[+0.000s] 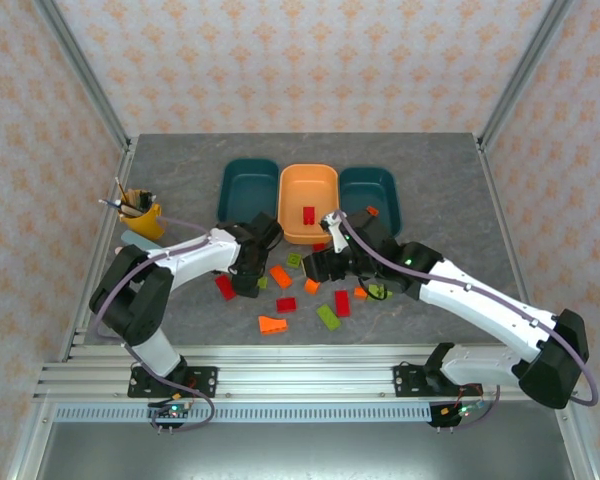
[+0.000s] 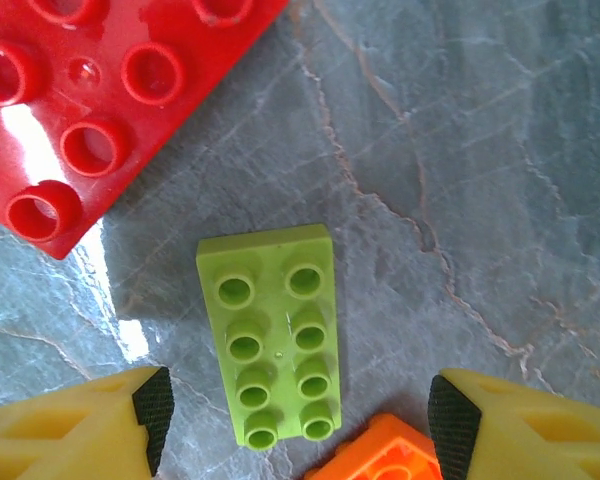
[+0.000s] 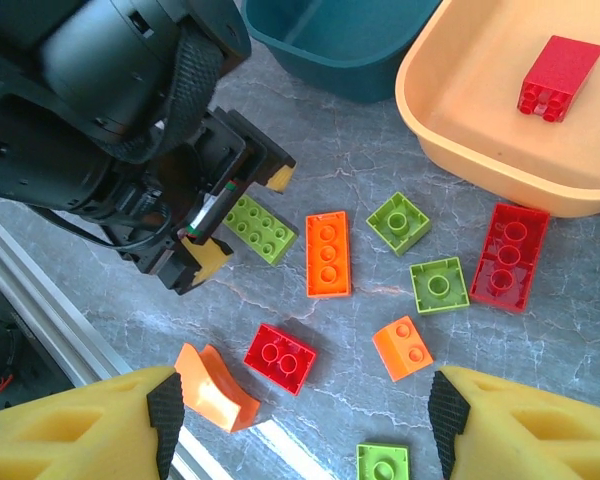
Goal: Sort the legos into containers by color
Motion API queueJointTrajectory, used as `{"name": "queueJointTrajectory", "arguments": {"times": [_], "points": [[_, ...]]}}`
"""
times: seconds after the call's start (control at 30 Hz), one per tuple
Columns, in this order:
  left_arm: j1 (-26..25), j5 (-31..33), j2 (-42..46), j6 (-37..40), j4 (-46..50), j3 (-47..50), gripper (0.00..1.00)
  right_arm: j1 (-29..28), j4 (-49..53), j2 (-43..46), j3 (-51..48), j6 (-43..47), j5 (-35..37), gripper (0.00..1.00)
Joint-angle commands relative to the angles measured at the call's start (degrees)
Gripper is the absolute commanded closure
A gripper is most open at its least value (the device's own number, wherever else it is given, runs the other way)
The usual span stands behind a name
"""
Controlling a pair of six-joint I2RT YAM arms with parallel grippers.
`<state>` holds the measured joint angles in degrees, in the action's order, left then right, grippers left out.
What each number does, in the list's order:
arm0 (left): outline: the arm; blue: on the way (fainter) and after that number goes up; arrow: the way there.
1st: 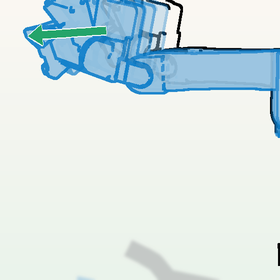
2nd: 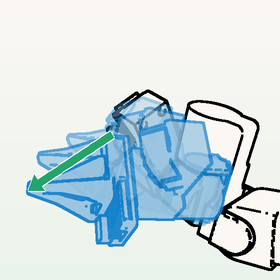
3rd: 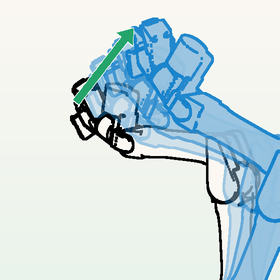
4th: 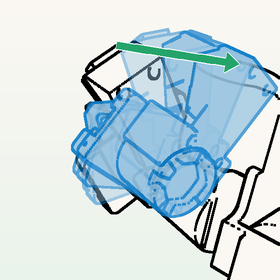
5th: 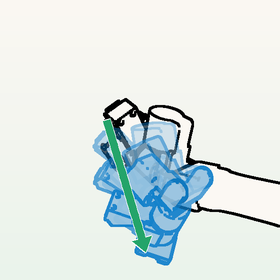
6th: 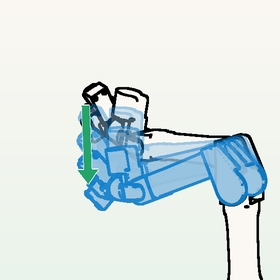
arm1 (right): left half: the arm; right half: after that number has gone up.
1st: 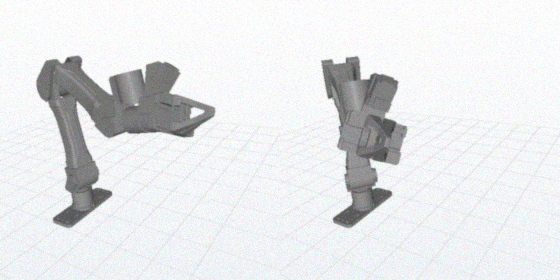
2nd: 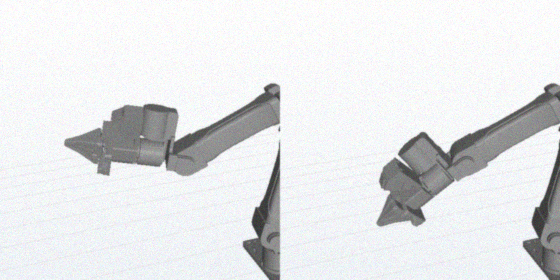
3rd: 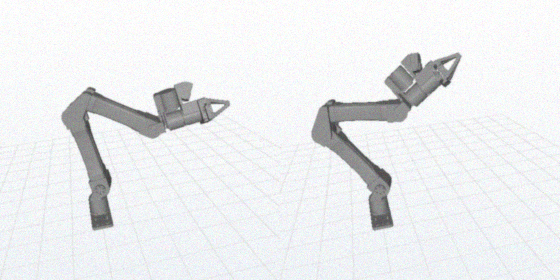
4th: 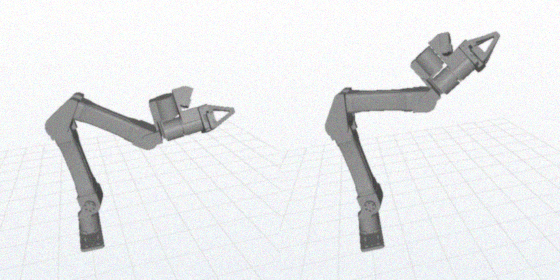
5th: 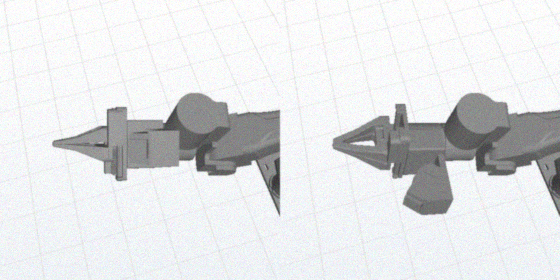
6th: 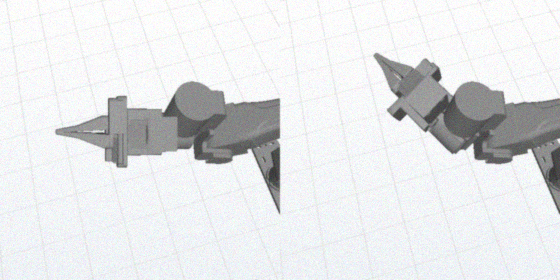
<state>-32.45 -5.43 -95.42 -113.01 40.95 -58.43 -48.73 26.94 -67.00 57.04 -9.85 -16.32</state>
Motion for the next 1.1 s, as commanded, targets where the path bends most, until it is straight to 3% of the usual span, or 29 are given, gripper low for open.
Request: {"name": "queueJointTrajectory", "arguments": {"times": [0.0, 0.2, 0.37, 0.67, 1.07], "points": [[-0.07, 0.07, -0.97, -3.73, 0.06, 0.83, 0.31, -0.31, -0.76, 1.21, -1.05, -0.75, 1.63, 0.32], [0.53, -0.37, -3.49, -4.11, -1.93, 1.01, 0.37, -0.31, -1.01, 1.17, -0.88, -1.28, 1.94, 0.32], [1.08, -0.96, -5.88, -3.7, -1.63, -0.42, 0.54, -0.29, -1.13, 0.91, -0.87, -1.65, 2.0, 0.32], [2.11, -2.34, -8.6, -2.34, -3.29, -0.64, 0.69, -0.27, -0.97, 0.92, -0.79, -1.91, 2.3, 0.33], [2.32, 1.74, -4.74, 2.74, 2.38, -3.25, 0.75, -0.31, -0.79, 0.93, -0.27, -2.43, 2.84, 0.33]]}}
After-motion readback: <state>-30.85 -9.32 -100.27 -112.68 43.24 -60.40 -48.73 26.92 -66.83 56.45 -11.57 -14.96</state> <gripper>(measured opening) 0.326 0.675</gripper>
